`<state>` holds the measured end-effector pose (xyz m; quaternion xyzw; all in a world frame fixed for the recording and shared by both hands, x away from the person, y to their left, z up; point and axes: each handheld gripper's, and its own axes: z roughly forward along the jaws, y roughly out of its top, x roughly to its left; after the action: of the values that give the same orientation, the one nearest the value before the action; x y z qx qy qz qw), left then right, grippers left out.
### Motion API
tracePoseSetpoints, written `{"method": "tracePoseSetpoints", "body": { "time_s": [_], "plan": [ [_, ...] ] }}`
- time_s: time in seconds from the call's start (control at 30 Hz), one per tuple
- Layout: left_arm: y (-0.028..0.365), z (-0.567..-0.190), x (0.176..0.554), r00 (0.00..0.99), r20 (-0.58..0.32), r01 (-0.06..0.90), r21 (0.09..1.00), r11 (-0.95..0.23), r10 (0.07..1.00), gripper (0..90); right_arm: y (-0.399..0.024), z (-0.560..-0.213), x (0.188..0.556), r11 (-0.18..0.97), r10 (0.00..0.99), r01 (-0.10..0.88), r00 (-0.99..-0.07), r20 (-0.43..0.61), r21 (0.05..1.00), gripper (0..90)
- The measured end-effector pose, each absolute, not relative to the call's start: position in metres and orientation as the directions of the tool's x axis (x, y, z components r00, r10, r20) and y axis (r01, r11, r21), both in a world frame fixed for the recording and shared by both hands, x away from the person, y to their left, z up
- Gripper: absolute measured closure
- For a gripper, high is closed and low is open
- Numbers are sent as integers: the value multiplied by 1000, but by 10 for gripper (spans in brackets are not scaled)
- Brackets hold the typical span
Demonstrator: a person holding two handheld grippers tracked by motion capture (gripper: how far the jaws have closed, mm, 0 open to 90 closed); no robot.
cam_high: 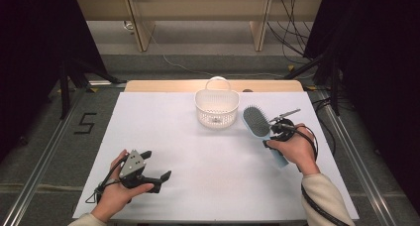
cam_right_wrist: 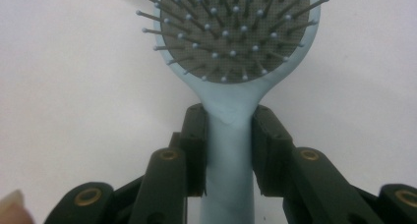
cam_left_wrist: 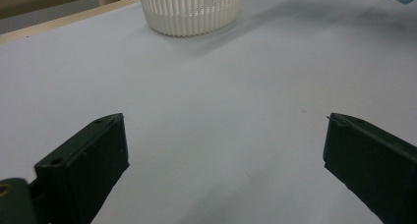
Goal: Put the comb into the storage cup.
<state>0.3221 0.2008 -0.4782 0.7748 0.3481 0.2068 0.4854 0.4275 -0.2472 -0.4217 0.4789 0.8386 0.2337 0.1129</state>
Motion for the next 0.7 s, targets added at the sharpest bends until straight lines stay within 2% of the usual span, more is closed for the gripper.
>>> {"method": "tracePoseSetpoints", "body": {
  "time_s": [0.7],
  "plan": [
    [200,-478,322,675,-17,337,896,-288,738,26,-251,-417,428,384,873,725,-486,31,572,708]
  ]
}}
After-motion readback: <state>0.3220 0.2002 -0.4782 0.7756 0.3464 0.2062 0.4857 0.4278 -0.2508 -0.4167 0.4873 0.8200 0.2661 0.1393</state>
